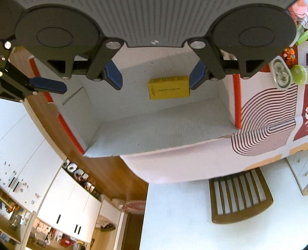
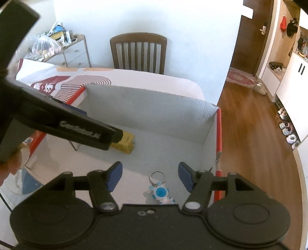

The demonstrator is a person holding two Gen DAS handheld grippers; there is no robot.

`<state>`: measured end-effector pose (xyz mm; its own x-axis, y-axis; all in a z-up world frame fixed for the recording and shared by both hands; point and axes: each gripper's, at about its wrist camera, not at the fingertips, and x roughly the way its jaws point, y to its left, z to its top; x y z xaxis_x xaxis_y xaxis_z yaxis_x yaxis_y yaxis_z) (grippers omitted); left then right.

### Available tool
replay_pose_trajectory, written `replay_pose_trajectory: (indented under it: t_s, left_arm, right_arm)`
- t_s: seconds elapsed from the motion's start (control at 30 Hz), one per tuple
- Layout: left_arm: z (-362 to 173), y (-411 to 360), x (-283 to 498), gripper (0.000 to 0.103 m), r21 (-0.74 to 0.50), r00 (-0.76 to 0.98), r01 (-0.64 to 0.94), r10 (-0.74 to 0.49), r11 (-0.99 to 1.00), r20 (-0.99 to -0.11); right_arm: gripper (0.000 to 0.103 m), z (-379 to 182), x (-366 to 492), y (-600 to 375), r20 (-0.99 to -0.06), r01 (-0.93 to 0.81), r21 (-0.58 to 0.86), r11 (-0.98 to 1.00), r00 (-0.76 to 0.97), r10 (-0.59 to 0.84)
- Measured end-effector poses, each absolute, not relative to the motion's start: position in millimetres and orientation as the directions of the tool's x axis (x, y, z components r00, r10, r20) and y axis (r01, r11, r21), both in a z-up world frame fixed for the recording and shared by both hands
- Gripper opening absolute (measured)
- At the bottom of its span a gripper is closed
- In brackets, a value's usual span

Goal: Organize rigid objects
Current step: 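Open both tools to release the box and keychain inside the shoebox, then withdraw both tools from the shoebox back toward the pile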

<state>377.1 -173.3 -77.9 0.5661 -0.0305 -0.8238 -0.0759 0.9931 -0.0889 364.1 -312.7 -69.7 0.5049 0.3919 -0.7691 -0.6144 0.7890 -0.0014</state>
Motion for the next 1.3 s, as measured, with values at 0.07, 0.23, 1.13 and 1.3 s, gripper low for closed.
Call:
replay_pose_trajectory:
  t_s: [0.07,0.23,1.13,1.3]
  left_arm:
    - [-72.1,-172.3,368.9,0.076,-0.095,0.581,-0.075,-0.034,0.993,-0.814]
    - [-61.3,-168.1,349.4,0.076,-0.102,0.613,-0.071,-0.038,0.992,-0.789]
    - [-27.2,-103.2,212.1,0.081,-0.096,0.736,0.005,-0.068,0.995,-0.674]
    - [-30.3,-78.5,193.5,0.082,-0.096,0.741,-0.005,-0.061,0.995,-0.669]
  right_arm:
    - [0.064,-64.9,359.6,-313.7,-0.762,-0.611,0.004,0.792,0.511,0.398]
    - [0.066,-55.4,348.0,-316.3,-0.747,-0.598,0.018,0.801,0.525,0.409]
    - [0.094,-23.7,247.3,-290.5,-0.634,-0.51,0.05,0.858,0.648,0.422]
    - [0.099,-23.7,230.7,-275.5,-0.607,-0.515,0.078,0.854,0.655,0.45]
